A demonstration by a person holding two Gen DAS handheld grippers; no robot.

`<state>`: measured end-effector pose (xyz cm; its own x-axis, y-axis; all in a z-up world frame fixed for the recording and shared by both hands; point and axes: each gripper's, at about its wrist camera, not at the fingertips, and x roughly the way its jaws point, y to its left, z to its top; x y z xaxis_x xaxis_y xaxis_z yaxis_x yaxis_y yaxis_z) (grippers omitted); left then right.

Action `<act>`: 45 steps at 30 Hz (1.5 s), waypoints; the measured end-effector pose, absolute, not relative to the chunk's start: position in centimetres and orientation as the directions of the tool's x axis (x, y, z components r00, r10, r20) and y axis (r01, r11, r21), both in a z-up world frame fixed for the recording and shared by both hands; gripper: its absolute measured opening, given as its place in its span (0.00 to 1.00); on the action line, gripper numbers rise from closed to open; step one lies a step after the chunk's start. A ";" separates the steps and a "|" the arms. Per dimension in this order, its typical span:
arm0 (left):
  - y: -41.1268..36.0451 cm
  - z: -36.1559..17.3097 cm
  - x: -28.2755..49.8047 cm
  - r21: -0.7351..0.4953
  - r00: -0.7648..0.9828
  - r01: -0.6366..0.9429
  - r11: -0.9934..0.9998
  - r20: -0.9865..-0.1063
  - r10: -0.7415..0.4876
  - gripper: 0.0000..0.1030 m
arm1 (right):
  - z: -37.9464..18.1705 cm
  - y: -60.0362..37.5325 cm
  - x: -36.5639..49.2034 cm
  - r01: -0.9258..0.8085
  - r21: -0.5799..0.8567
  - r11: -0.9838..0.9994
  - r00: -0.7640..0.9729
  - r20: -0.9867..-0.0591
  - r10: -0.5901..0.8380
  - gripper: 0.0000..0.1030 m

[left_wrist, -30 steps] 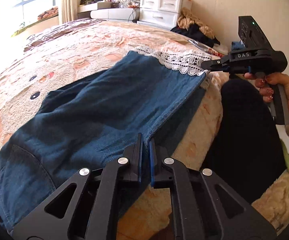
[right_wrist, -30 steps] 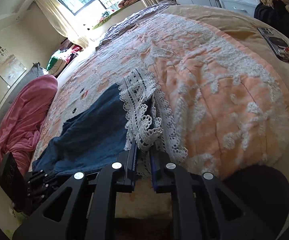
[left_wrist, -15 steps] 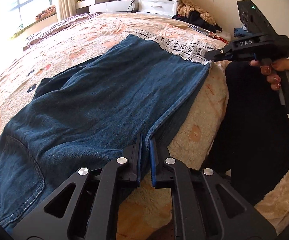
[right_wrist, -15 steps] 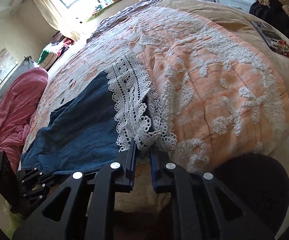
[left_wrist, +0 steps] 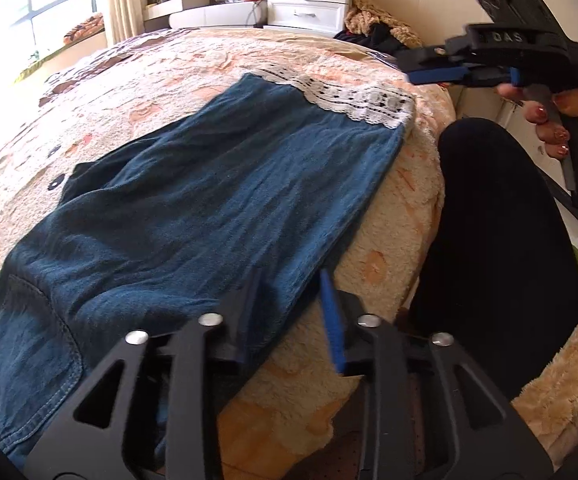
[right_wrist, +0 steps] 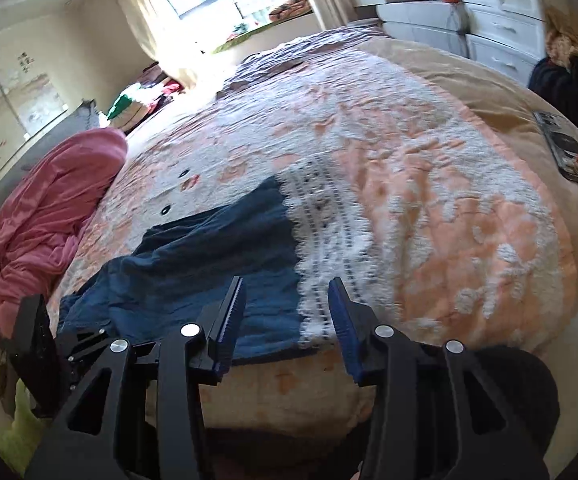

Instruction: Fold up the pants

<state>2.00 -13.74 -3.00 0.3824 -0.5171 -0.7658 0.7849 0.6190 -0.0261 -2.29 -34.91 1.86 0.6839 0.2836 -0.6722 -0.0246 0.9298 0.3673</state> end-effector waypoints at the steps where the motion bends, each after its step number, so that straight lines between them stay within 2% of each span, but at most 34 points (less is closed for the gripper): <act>1: -13.9 -3.0 1.7 -0.013 0.386 0.790 0.613 -0.766 -0.513 0.32 | 1.8 -34.2 -1.7 -0.052 0.357 0.933 0.670 -0.680 0.298 0.41; 3: -14.2 -3.2 1.1 -0.002 0.383 0.799 0.602 -0.770 -0.510 0.38 | 1.4 -33.0 -0.6 -0.069 0.324 0.943 0.654 -0.700 0.288 0.42; 7: -13.9 -3.2 0.7 -0.017 0.377 0.795 0.606 -0.768 -0.517 0.38 | -1.1 -33.1 0.7 -0.023 0.274 0.961 0.582 -0.778 0.236 0.54; 13: -12.6 -1.9 1.2 -0.088 0.372 0.776 0.624 -0.736 -0.566 0.39 | -2.8 -34.3 0.4 -0.025 0.321 0.947 0.570 -0.773 0.277 0.55; 16: -10.9 -0.2 1.8 -0.117 0.418 0.738 0.664 -0.693 -0.587 0.45 | -2.2 -34.6 0.2 -0.034 0.345 0.938 0.583 -0.755 0.299 0.55; 19: -8.9 1.0 3.5 -0.131 0.485 0.663 0.737 -0.675 -0.556 0.47 | 0.0 -34.5 0.3 -0.091 0.397 0.913 0.621 -0.695 0.363 0.55; 24: -6.9 0.9 6.0 -0.073 0.587 0.518 0.852 -0.695 -0.416 0.49 | 3.2 -30.2 3.6 -0.250 0.351 0.903 0.619 -0.659 0.427 0.58; 29: -6.5 -0.1 6.2 0.015 0.626 0.493 0.870 -0.700 -0.343 0.49 | 4.1 -23.0 8.7 -0.434 0.261 0.862 0.545 -0.686 0.482 0.63; 31: -6.4 -0.6 6.4 -0.028 0.595 0.499 0.866 -0.716 -0.365 0.49 | 3.9 -20.1 10.5 -0.504 0.248 0.827 0.491 -0.705 0.511 0.63; 32: -6.4 -1.0 6.5 -0.048 0.572 0.505 0.862 -0.729 -0.375 0.46 | 3.7 -18.8 11.3 -0.527 0.240 0.815 0.473 -0.715 0.516 0.63; 33: -6.6 -1.7 6.7 -0.060 0.545 0.514 0.855 -0.747 -0.380 0.36 | 3.4 -17.7 11.9 -0.539 0.224 0.812 0.464 -0.725 0.509 0.63; 34: -6.8 -2.4 6.8 -0.053 0.529 0.518 0.854 -0.764 -0.369 0.33 | 3.0 -16.7 12.7 -0.552 0.214 0.806 0.448 -0.739 0.503 0.63; 36: -7.2 -3.0 6.6 -0.030 0.524 0.523 0.852 -0.777 -0.349 0.32 | 2.1 -15.5 13.8 -0.562 0.191 0.805 0.434 -0.760 0.484 0.63; 40: -6.9 -3.1 7.0 -0.076 0.507 0.518 0.852 -0.775 -0.377 0.31 | 0.0 -13.9 16.6 -0.573 0.174 0.801 0.379 -0.810 0.448 0.61; 41: -6.9 -3.1 7.0 -0.080 0.506 0.518 0.852 -0.774 -0.380 0.31 | -0.7 -13.4 17.3 -0.586 0.178 0.791 0.351 -0.824 0.445 0.59; 42: -6.9 -3.1 7.0 -0.081 0.506 0.519 0.851 -0.774 -0.382 0.31 | -1.2 -13.1 17.6 -0.590 0.173 0.789 0.340 -0.833 0.437 0.47; 43: -6.9 -3.1 7.0 -0.084 0.506 0.518 0.851 -0.773 -0.383 0.32 | -1.8 -12.7 18.0 -0.600 0.174 0.781 0.319 -0.843 0.433 0.22; 45: -6.9 -3.1 7.1 -0.087 0.505 0.518 0.851 -0.772 -0.386 0.32 | -2.5 -11.8 18.4 -0.628 0.188 0.755 0.283 -0.849 0.447 0.04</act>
